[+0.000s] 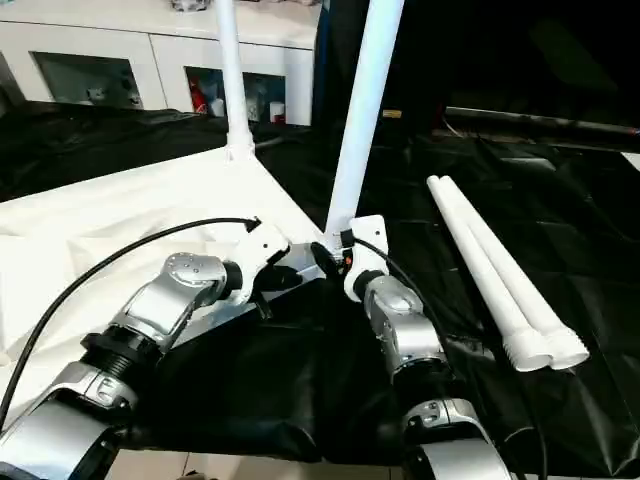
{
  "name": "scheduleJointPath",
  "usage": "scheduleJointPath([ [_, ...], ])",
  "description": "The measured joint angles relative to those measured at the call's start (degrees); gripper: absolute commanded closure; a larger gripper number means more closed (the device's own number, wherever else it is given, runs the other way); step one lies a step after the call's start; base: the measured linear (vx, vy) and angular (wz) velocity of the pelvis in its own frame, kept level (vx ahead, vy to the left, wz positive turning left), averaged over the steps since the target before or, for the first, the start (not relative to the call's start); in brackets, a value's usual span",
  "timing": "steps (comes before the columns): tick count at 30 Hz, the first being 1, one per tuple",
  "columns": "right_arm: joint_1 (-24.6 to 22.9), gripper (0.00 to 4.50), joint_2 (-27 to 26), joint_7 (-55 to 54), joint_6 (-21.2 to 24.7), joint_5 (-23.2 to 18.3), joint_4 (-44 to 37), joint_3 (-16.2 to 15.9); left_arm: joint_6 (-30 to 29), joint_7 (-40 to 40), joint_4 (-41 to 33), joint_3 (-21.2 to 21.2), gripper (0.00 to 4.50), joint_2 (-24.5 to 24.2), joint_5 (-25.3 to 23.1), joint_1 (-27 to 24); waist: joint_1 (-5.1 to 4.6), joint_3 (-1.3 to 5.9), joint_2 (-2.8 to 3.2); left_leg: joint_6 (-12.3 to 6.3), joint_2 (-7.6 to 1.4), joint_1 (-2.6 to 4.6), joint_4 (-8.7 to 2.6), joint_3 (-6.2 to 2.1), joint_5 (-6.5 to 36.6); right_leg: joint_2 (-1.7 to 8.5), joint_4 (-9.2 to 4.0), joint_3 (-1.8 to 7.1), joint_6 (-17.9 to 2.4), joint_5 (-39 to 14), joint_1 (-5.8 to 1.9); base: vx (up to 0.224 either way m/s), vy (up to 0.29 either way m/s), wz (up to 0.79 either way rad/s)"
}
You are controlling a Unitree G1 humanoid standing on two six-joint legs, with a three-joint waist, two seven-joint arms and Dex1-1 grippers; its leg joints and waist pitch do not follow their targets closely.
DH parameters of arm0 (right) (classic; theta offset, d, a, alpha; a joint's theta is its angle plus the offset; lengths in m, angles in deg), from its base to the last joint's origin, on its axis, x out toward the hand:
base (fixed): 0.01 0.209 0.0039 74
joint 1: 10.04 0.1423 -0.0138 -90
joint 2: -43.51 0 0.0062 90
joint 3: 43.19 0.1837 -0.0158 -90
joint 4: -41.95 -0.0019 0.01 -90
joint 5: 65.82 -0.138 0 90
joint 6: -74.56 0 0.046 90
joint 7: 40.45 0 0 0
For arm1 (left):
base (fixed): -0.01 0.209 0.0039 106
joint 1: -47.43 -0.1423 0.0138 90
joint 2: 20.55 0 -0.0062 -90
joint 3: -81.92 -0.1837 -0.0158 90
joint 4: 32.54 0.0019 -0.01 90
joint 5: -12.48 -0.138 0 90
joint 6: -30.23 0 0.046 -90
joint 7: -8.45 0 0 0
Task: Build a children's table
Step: Rotate leg to tighten
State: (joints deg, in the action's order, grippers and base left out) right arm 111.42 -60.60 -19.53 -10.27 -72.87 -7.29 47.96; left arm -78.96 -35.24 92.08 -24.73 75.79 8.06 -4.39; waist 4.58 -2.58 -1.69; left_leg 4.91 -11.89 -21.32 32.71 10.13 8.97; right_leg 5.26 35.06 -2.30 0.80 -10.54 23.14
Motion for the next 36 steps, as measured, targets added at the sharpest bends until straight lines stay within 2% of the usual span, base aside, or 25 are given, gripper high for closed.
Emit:
scheduleJointPath([
  [2, -0.19, 0.67, 0.4, 1.93, -0.28, -0.15, -0.07, -0.06, 0.53, -0.44, -0.21, 0.01, 4.5, -0.7, 0.04, -0.23, -0.26, 0.0, 0.0, 0.0, 0.0, 0.0, -0.06, -0.01, 0.0, -0.01, -0.01, -0.02, 0.0, 0.0, 0.02, 0.0, 0.0, 0.0],
  [4, -1.02, 0.54, 2.92, 6.52, 0.16, -0.1, -1.39, -1.77, 0.88, -1.28, -1.14, 0.03, 4.5, -1.4, 0.06, -0.87, -0.33, 0.0, 0.0, 0.0, -0.01, 0.0, -0.1, 0.0, 0.0, -0.01, -0.01, -0.04, -0.11, 0.07, 0.03, 0.0, 0.0, 0.0],
  [11, -4.65, 0.54, 12.2, 21.73, 1.42, 0.28, -8.63, -6.71, 2.36, -5.91, -3.62, 0.12, 4.5, -4.59, 0.68, -2.56, -0.32, 0.01, 0.02, 0.0, -0.03, 0.01, -0.28, 0.05, 0.0, -0.09, -0.03, -0.09, -0.01, 0.0, 0.08, 0.0, 0.0, 0.0],
  [14, -5.09, 0.54, 15.17, 28.7, 0.94, -0.11, -10.38, -7.98, 3.46, -10.96, -6.92, 0.17, 4.5, -7.85, 2.52, -5.04, -0.51, -0.01, 0.04, 0.0, -0.03, 0.01, -0.29, 0.04, 0.0, -0.09, -0.05, -0.06, -0.01, 0.0, 0.12, 0.0, 0.0, 0.0],
  [20, -5.05, 0.54, 15.34, 33.6, 0.86, -2.08, -12.85, -8.55, 3.43, -17.79, -11.69, -0.31, 4.5, -9.73, 3.68, -8.01, 0.63, -0.06, 0.16, 0.0, 0.0, -0.05, -0.28, 0.13, 0.0, 0.01, -0.08, -0.04, 0.0, -0.02, 0.13, 0.0, 0.0, 0.0],
  [26, -4.91, 0.54, 15.61, 35.47, 0.48, -2.16, -12.93, -9.25, 3.29, -18.61, -12.65, -0.39, 4.5, -10.33, 4.12, -8.64, 0.62, -0.06, 0.15, 0.0, 0.0, -0.05, -0.27, 0.19, 0.0, 0.02, -0.07, -0.03, 0.0, -0.02, 0.13, 0.0, 0.0, 0.0],
  [31, -4.65, 1.01, 15.95, 36.17, -0.35, -1.94, -12.17, -9.5, 3.03, -19.05, -13.48, -0.38, 4.5, -10.61, 4.15, -9.15, 0.58, -0.08, 0.12, 0.0, 0.0, -0.05, -0.27, 0.21, 0.0, 0.01, -0.06, -0.03, 0.01, -0.03, 0.13, 0.0, 0.0, 0.0],
  [32, -4.49, 1.22, 15.92, 36.33, -0.37, -1.95, -11.86, -9.5, 2.96, -19.12, -13.56, -0.38, 4.5, -10.62, 4.15, -9.21, 0.58, -0.08, 0.11, 0.0, 0.0, -0.06, -0.27, 0.21, 0.0, 0.01, -0.06, -0.02, 0.02, -0.03, 0.13, 0.0, 0.0, 0.0],
  [36, -4.2, 1.42, 15.87, 36.41, -0.4, -1.93, -11.27, -9.38, 2.82, -19.41, -13.8, -0.31, 4.5, -10.69, 4.15, -9.4, 0.61, -0.08, 0.11, 0.0, 0.0, -0.05, -0.26, 0.22, 0.0, 0.01, -0.07, -0.02, 0.02, -0.03, 0.13, 0.0, 0.0, 0.0],
])
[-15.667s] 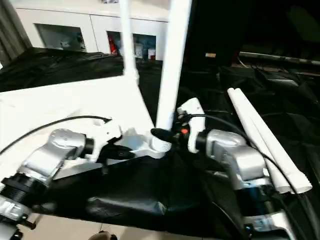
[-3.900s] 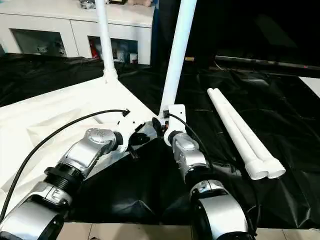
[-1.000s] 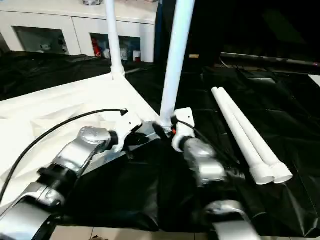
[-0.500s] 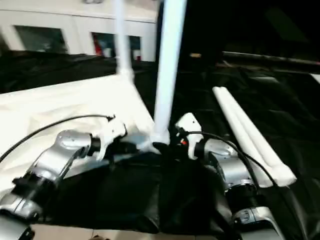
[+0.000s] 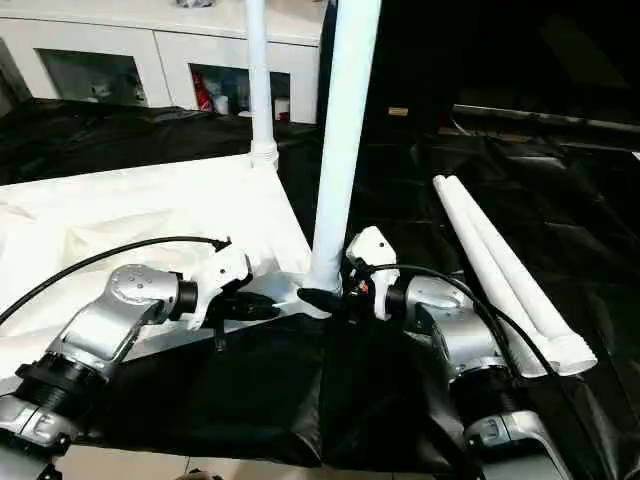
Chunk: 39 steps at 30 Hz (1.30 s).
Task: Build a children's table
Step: Rotate leg to tighten
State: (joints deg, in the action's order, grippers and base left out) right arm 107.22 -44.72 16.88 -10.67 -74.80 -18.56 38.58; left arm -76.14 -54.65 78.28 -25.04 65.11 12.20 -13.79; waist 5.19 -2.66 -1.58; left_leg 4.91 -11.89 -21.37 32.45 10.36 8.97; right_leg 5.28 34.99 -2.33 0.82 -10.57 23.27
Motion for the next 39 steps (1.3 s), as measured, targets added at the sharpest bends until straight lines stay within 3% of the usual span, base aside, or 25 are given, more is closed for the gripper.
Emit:
scheduleJointPath([
  [4, 0.07, 1.81, 0.03, 0.0, -0.49, 0.17, 0.24, -0.11, -0.07, -0.05, -0.08, 0.0, 4.5, -0.04, 0.0, -0.04, -0.01, 0.0, 0.0, 0.0, 0.0, 0.0, 0.0, 0.0, 0.0, 0.0, 0.0, 0.0, 0.0, 0.0, 0.0, 0.0, 0.0, 0.0],
  [12, -0.08, 1.89, -0.56, -0.89, -1.15, 0.22, 0.97, 0.01, -0.43, 0.41, 0.07, 0.04, 4.5, 0.08, 0.01, -0.05, -0.08, 0.01, 0.0, 0.0, 0.0, 0.02, 0.02, 0.01, 0.0, 0.0, 0.01, 0.0, -0.01, 0.01, -0.02, 0.0, 0.0, 0.0],
  [20, -0.23, 1.91, -7.32, -18.29, 1.33, 0.68, 3.49, 5.19, -2.09, 10.57, 8.5, 0.4, 4.5, 7.02, -2.4, 5.21, -0.16, 0.13, 0.15, 0.0, 0.03, 0.31, 0.08, -0.09, 0.0, 0.01, 0.0, 0.13, 0.23, -0.13, -0.29, 0.0, 0.0, 0.0],
  [26, 5.09, 1.91, -14.99, -39.56, 4.7, 2.86, 8.59, 9.58, -3.73, 21.96, 17.05, 1.6, 4.5, 13.97, -3.79, 10.44, -0.59, 0.24, 0.27, 0.0, 0.06, 0.3, 0.1, -0.31, 0.0, 0.02, -0.1, 0.02, 0.27, -0.15, -0.25, 0.0, 0.0, 0.0],
  [34, 6.55, 1.91, -16.32, -42.37, 2.71, 3.73, 11.35, 10.18, -2.81, 22.83, 19.52, 2.05, 4.5, 14.48, -3.85, 11.7, -0.68, 0.28, 0.19, 0.0, 0.06, 0.26, 0.09, -0.37, 0.0, 0.01, -0.11, -0.01, 0.27, -0.15, -0.25, 0.0, 0.0, 0.0],
  [36, 6.52, 1.35, -16.32, -42.22, 1.88, 3.85, 11.62, 10.2, -2.48, 22.77, 19.52, 2.03, 4.5, 14.18, -3.88, 11.7, -0.67, 0.27, 0.2, 0.0, 0.06, 0.23, 0.07, -0.37, 0.0, 0.01, -0.11, -0.01, 0.27, -0.15, -0.22, 0.0, 0.0, 0.0],
  [39, 6.27, 1.03, -16.18, -38.78, 0.89, 2.7, 11.4, 10.25, -0.75, 22.46, 19.51, 1.94, 4.5, 12.96, -4.1, 11.52, -1.07, 0.23, 0.18, 0.0, 0.06, 0.19, -0.04, -0.36, 0.0, 0.0, -0.11, -0.02, 0.28, -0.15, -0.13, 0.0, 0.0, 0.0],
])
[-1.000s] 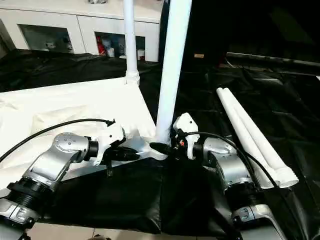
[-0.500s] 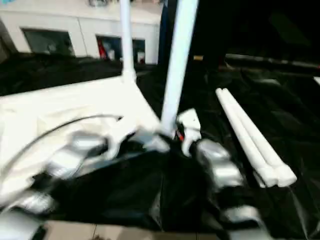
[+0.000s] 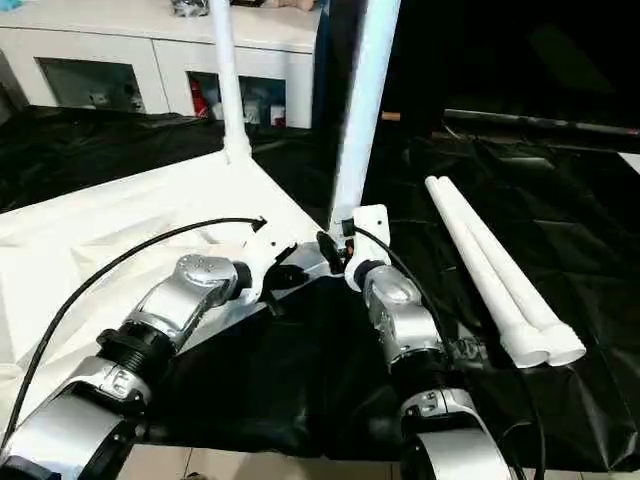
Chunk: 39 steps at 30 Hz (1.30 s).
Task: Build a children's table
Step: Rotate leg to tighten
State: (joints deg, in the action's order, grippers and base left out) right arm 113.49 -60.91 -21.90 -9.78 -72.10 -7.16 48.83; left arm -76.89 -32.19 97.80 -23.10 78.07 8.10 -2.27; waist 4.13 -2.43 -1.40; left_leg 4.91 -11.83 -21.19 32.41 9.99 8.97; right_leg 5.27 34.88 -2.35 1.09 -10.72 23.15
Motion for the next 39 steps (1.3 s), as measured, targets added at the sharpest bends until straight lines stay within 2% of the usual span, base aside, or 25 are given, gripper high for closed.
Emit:
scheduleJointPath([
  [3, -1.57, 0.76, 1.79, 5.02, 0.69, -0.94, -1.65, -0.51, 0.87, -1.38, -1.06, 0.11, 4.5, -1.64, 0.05, -0.69, -0.39, -0.05, -0.06, 0.0, -0.02, -0.06, -0.13, -0.02, 0.0, -0.02, 0.01, -0.06, -0.04, 0.06, 0.05, 0.0, 0.0, 0.0],
  [10, -4.93, 0.76, 9.69, 22.04, 7.43, -4.1, -9.92, -4.26, 2.55, -10.08, -7.44, 0.1, 4.5, -7.22, 1.42, -4.39, -0.44, -0.08, 0.01, 0.01, -0.07, -0.24, -0.22, 0.02, 0.0, -0.08, 0.05, -0.07, -0.25, 0.18, 0.23, 0.0, 0.0, 0.0],
  [14, -6.19, 0.76, 14.12, 30.43, 7.54, -4.06, -13.54, -7.62, 2.57, -17.62, -12.92, -0.01, 4.5, -11.0, 3.47, -7.84, -0.21, -0.1, 0.05, 0.0, -0.07, -0.38, -0.15, 0.09, 0.0, -0.06, 0.03, -0.03, -0.29, -0.04, 0.31, 0.0, 0.0, 0.0],
  [16, -6.17, 0.76, 15.1, 32.76, 7.53, -3.75, -14.25, -8.99, 2.22, -20.32, -14.68, -0.36, 4.5, -11.72, 3.94, -8.74, 0.42, -0.1, 0.07, 0.0, -0.07, -0.42, -0.12, 0.22, 0.0, -0.05, 0.03, -0.05, -0.34, -0.12, 0.32, 0.0, 0.0, 0.0],
  [20, -5.8, 0.76, 15.37, 34.51, 6.76, -2.05, -14.22, -10.8, 1.63, -22.52, -16.56, -1.14, 4.5, -12.19, 4.64, -9.53, 1.26, -0.12, 0.09, -0.01, -0.07, -0.45, -0.09, 0.38, 0.0, 0.0, 0.05, -0.04, -0.34, -0.12, 0.32, 0.0, 0.0, 0.0],
  [26, -5.76, 0.76, 16.06, 35.82, 6.45, -1.93, -14.2, -12.0, 1.63, -23.11, -17.68, -1.56, 4.5, -12.34, 4.64, -10.36, 1.2, -0.13, 0.07, 0.0, -0.07, -0.46, -0.06, 0.42, 0.0, 0.01, 0.13, 0.02, -0.33, -0.11, 0.3, 0.0, 0.0, 0.0],
  [36, -5.76, 1.65, 16.01, 35.83, 6.13, -1.98, -13.67, -11.73, 1.63, -23.54, -18.3, -1.56, 4.5, -12.59, 4.64, -10.82, 1.12, -0.12, 0.08, 0.0, -0.07, -0.45, -0.05, 0.41, 0.0, 0.01, 0.15, 0.02, -0.33, -0.11, 0.3, 0.0, 0.0, 0.0],
  [39, -5.76, 1.72, 15.98, 35.79, 6.03, -1.98, -13.59, -11.73, 1.63, -23.52, -18.3, -1.55, 4.5, -12.59, 4.64, -10.82, 1.12, -0.12, 0.08, 0.0, -0.07, -0.45, -0.03, 0.41, 0.0, 0.01, 0.17, 0.02, -0.33, -0.11, 0.3, 0.0, 0.0, 0.0],
])
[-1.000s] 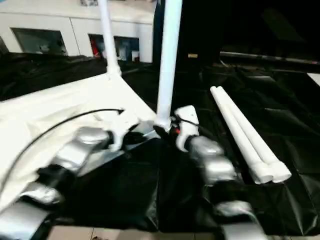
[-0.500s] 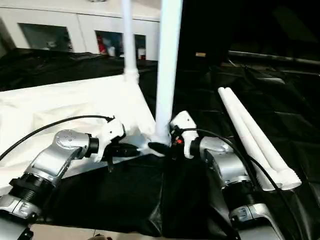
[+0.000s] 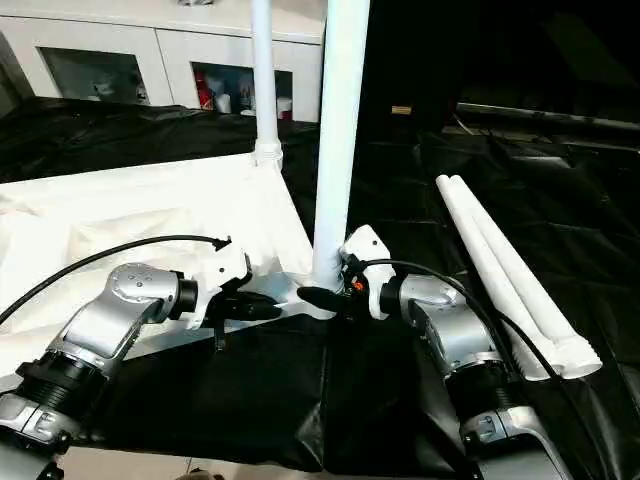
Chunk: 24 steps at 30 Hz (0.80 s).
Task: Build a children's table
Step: Rotate leg to tighten
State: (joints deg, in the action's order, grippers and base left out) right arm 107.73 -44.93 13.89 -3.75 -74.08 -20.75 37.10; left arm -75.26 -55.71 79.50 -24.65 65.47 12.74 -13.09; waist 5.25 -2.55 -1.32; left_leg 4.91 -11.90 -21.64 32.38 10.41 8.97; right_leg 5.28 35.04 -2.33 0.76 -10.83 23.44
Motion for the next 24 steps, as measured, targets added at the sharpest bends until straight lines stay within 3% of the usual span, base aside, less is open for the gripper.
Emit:
scheduleJointPath([
  [7, -0.72, 1.76, -2.51, -5.2, -0.89, -0.02, 1.2, 1.24, 0.0, 2.46, 0.95, 0.26, 4.5, 0.58, -0.3, 0.03, -0.27, 0.05, 0.09, 0.0, 0.01, 0.12, 0.05, 0.0, 0.0, 0.0, 0.03, 0.05, -0.02, 0.02, -0.08, 0.0, 0.0, 0.0],
  [14, -0.33, 1.76, -10.51, -26.26, -1.12, 0.23, 5.0, 7.9, -0.8, 12.83, 9.92, 0.58, 4.5, 7.84, -2.93, 5.64, -0.32, 0.15, 0.25, 0.01, 0.04, 0.51, 0.07, -0.04, 0.0, 0.02, -0.02, 0.16, -0.01, 0.03, -0.41, 0.0, 0.0, 0.0],
  [17, 3.45, 1.76, -15.47, -39.37, -1.9, 0.89, 10.18, 11.82, -0.79, 19.94, 18.92, 1.21, 4.5, 13.28, -3.47, 11.23, -0.14, 0.1, 0.44, 0.01, 0.05, 0.44, 0.08, -0.05, 0.0, 0.02, -0.06, 0.16, 0.14, -0.04, -0.43, 0.0, 0.0, 0.0],
  [20, 5.7, 1.76, -16.97, -46.0, -3.07, 1.2, 13.39, 13.78, -0.6, 24.08, 22.72, 1.4, 4.5, 16.44, -3.49, 13.38, -0.24, 0.13, 0.52, 0.01, 0.06, 0.41, 0.09, -0.07, 0.0, 0.04, -0.11, 0.19, 0.1, 0.02, -0.44, 0.0, 0.0, 0.0],
  [24, 6.13, 1.76, -17.68, -47.96, -3.91, 1.37, 14.06, 14.13, 0.11, 24.48, 23.74, 1.67, 4.5, 16.8, -3.61, 13.91, -0.17, 0.15, 0.55, 0.01, 0.04, 0.4, -0.04, -0.06, 0.0, 0.01, -0.09, 0.06, 0.0, 0.14, -0.43, 0.0, 0.0, 0.0],
])
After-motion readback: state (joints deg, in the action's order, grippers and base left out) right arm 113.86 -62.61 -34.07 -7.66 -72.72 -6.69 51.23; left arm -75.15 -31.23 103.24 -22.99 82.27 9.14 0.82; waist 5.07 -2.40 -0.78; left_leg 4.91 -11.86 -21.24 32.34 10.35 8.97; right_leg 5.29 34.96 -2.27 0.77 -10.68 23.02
